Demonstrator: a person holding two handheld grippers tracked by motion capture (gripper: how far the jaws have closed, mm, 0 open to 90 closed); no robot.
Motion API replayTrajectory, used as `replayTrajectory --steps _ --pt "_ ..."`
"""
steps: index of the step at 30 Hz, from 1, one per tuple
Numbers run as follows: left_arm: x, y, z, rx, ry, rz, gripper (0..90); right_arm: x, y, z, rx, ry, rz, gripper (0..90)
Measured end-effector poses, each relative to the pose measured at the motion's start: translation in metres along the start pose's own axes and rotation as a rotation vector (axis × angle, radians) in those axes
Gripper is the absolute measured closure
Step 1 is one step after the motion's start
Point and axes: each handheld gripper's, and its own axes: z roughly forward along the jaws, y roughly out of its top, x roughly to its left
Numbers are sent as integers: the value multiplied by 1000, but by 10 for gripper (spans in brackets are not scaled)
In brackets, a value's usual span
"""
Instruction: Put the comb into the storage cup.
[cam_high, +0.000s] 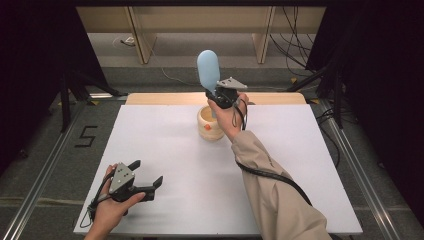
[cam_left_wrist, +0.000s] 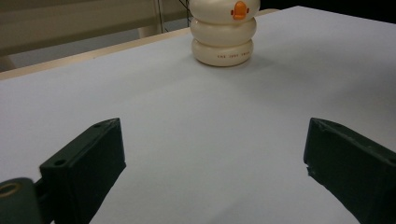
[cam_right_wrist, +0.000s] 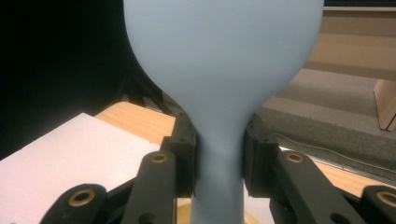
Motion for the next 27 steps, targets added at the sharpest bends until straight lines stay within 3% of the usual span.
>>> replayTrajectory --steps 27 --pt "0 0 0 -2 3 0 49 2 -5 2 12 7 -12 702"
